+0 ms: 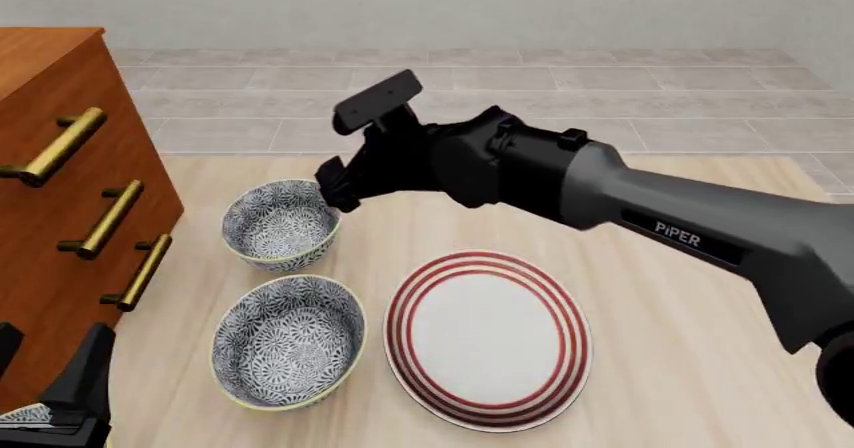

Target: Pick up the bowl and put it in the front on the plate.

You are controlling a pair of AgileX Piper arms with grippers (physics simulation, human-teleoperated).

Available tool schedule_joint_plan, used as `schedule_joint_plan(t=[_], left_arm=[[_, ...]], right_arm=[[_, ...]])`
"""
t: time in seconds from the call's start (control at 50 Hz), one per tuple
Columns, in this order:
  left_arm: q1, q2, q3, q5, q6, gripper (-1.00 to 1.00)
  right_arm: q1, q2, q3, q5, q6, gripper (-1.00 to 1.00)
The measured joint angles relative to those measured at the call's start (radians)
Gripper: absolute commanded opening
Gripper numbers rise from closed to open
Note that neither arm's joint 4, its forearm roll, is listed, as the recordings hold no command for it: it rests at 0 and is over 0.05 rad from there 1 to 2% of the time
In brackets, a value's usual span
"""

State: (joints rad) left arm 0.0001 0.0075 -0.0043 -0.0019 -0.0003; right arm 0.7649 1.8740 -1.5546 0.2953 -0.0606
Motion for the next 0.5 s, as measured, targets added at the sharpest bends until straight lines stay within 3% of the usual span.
schedule_joint_plan(t=[0.5], left_arm=[[0.000, 0.000, 0.000, 0.000, 0.000, 1.00]], right_arm=[[-0.010, 0.162, -0.228, 0.143, 0.014, 1.00]])
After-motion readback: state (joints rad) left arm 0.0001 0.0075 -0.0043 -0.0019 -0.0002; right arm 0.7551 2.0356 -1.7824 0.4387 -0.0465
